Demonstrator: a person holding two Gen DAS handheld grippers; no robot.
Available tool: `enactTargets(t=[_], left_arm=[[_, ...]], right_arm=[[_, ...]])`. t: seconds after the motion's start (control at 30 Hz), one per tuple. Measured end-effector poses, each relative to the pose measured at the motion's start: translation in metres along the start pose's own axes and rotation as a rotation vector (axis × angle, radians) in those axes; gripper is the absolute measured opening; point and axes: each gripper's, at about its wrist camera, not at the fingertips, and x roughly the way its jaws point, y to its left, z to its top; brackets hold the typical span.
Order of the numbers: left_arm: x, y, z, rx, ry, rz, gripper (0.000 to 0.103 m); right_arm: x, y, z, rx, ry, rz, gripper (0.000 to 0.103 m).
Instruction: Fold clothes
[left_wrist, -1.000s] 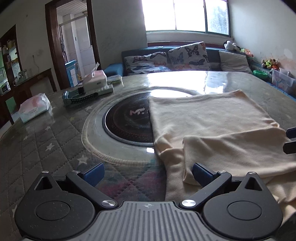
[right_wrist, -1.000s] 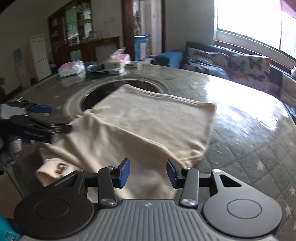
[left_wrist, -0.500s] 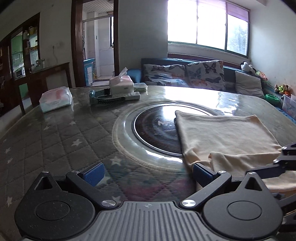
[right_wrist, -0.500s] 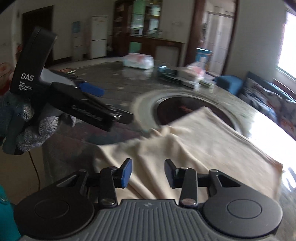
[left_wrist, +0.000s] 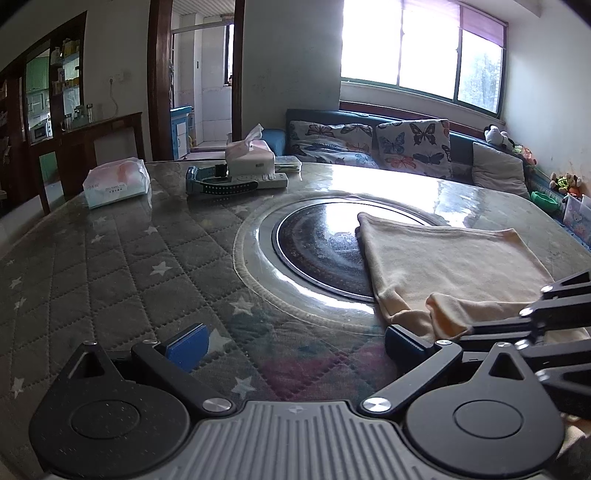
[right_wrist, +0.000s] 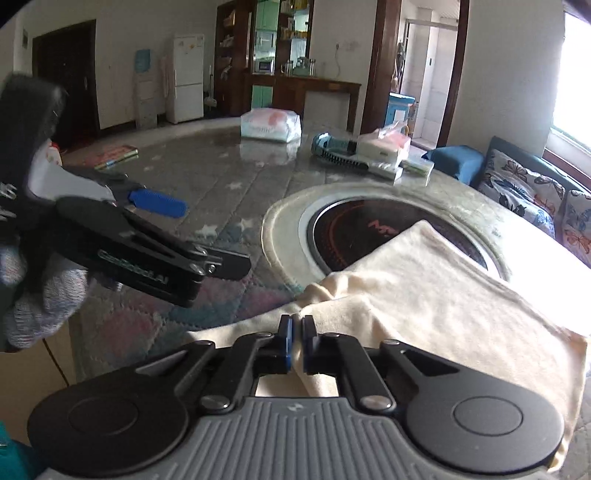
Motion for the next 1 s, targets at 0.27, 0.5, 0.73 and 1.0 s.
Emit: enactTargets(t=[0.27,0.5,0.73,1.0], left_arm=[[0.0,0.0,0.003,-0.008,-0.002,0.007,0.103],[-0.001,-0.015,0.007,0.034,-0.014,-0.022,0.103],[0.005,-0.049,0.008,0.114,-0.022,-0.083,0.103],[0.03,-0.083,-0.001,0.275,-0.034,0.005,0.102]], right_arm=[[-0.011,0.013,-0.005,-0.046,0.005,0.061,0.004],[-0.03,0.013,-0.009,-0.046,0.002,0.098,0.012],[-0.069,-0.03,-0.046,0.082,0.074,-0.064,0.016],[-0.084,-0.054,-0.085,0.168,0.157,-0.128,0.016]])
